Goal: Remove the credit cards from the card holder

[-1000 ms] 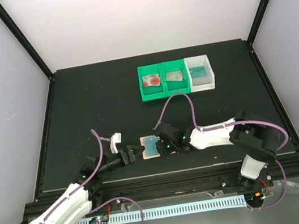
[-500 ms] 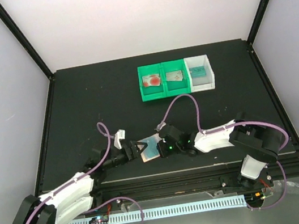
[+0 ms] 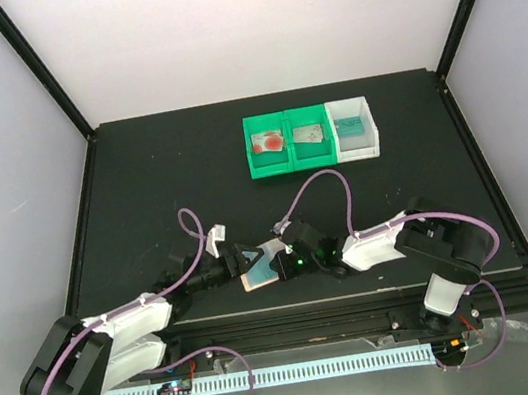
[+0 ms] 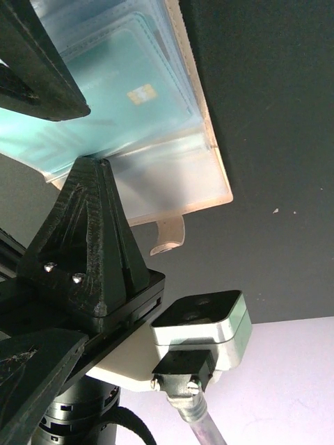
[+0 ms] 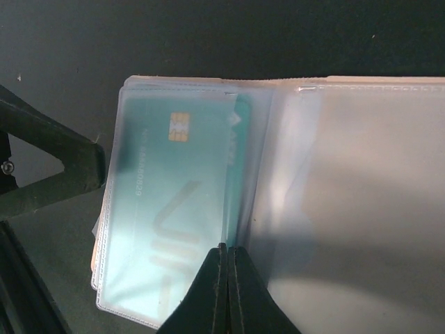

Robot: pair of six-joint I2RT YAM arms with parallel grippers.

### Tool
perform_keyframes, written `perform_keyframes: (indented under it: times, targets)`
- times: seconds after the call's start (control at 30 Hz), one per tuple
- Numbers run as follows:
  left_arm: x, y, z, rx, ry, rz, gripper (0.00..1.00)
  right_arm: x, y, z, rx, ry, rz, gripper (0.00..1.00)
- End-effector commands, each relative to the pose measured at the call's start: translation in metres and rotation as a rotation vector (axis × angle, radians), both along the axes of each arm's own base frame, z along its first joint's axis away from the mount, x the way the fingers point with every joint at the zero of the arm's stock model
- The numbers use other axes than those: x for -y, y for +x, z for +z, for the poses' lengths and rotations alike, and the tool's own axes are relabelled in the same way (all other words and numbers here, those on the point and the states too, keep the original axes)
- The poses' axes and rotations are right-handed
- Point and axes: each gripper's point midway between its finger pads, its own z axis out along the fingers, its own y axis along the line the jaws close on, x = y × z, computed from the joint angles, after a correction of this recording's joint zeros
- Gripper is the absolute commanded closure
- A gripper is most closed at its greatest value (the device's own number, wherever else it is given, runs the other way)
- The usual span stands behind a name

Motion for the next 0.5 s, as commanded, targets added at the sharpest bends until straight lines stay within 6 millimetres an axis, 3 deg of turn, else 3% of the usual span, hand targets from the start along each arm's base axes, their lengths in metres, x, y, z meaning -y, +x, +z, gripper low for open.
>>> perform_keyframes:
  times: [0.0, 0.47]
  targets:
    - [0.008, 0.006, 0.018, 0.065, -0.005, -0.044, 0.17, 0.025, -0.022, -0.037, -0.105, -0.118, 0.015, 0.98]
    - [-0.002, -0.003, 0.005, -0.01, 0.055, -0.023, 0.16, 0.025, -0.02, -0.041, -0.11, -0.134, 0.014, 0.98]
